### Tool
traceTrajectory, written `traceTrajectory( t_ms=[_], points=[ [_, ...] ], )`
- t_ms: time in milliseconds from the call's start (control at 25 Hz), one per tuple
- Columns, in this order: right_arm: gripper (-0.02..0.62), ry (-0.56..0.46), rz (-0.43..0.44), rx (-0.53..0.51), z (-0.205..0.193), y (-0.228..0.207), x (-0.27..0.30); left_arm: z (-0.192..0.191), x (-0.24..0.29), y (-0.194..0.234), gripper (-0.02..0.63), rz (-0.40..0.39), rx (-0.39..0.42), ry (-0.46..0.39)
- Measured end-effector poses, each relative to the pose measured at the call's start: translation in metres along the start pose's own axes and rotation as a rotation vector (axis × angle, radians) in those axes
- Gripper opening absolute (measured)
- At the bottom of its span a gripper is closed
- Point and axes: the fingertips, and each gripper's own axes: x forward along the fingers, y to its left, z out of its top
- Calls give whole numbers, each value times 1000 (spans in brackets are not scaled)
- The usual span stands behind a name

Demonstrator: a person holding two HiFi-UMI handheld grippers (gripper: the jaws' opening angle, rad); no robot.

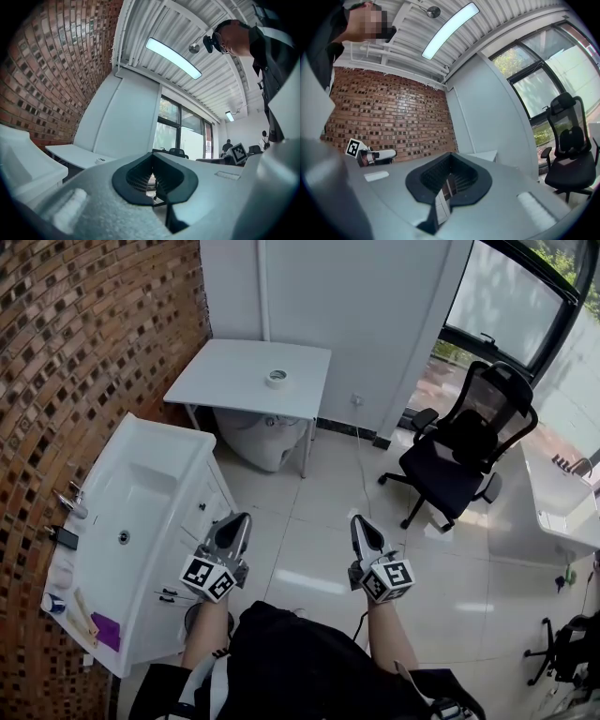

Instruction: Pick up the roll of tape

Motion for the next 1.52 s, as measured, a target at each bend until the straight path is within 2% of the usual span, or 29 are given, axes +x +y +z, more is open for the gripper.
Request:
traceTrajectory(
  t_ms=[360,920,1520],
  points=[
    [5,26,-2,36,-16,-24,26,-14,24,16,2,7,-10,32],
    [5,9,-1,-18,5,-46,138,6,97,102,2,-11,7,-6],
    [5,29,-1,-44,6,-53,240,8,140,195,2,4,-31,-9]
  ],
)
